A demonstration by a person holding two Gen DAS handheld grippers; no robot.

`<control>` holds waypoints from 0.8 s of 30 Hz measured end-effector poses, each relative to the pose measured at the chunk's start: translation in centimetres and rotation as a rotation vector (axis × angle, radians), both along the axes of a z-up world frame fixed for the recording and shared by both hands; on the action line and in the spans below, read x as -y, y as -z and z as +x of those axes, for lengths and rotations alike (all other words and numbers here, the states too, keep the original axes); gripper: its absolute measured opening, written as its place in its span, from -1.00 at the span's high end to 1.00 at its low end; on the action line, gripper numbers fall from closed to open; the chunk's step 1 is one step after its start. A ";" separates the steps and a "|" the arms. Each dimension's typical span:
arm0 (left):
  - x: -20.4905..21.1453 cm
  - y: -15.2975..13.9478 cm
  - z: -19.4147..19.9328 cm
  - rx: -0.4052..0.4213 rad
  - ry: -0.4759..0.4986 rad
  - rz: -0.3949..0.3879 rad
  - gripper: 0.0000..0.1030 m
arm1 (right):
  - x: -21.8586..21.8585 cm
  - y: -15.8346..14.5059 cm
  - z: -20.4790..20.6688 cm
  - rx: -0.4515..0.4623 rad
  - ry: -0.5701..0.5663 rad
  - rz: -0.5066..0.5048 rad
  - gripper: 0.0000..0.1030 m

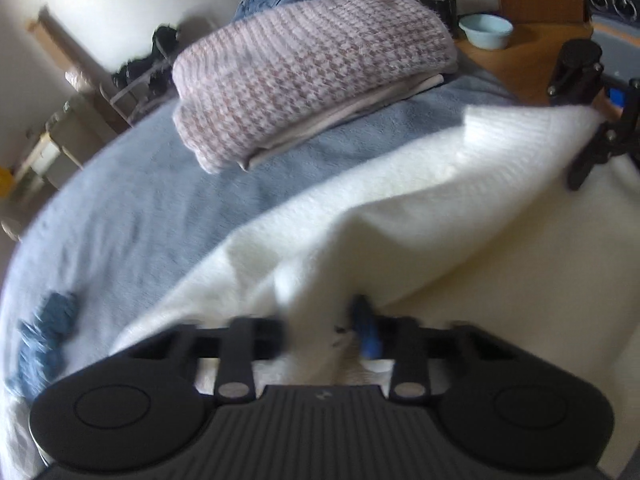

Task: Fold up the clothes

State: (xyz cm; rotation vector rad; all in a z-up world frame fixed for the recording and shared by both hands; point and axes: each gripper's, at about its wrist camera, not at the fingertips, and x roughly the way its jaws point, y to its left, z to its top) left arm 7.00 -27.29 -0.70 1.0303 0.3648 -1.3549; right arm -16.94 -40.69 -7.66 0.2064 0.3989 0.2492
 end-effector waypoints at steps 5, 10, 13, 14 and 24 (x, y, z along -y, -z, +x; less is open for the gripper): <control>-1.4 -1.4 -0.7 -0.025 -0.153 -0.150 0.85 | -0.6 -1.6 0.2 0.024 0.049 -0.032 0.76; -6.0 -5.5 -2.6 -0.028 -0.306 -0.354 0.87 | -1.6 -5.9 0.9 0.126 0.044 -0.155 0.77; -9.8 -8.8 -4.1 -0.022 -0.397 -0.494 0.87 | -3.2 -10.1 1.8 0.217 0.033 -0.272 0.78; -11.0 -9.9 -4.6 -0.020 -0.428 -0.541 0.87 | -3.8 -11.6 2.0 0.253 0.029 -0.316 0.78; -22.0 -20.8 -10.5 0.038 -0.677 -0.955 0.87 | -11.2 -25.8 3.5 0.538 0.044 -0.686 0.80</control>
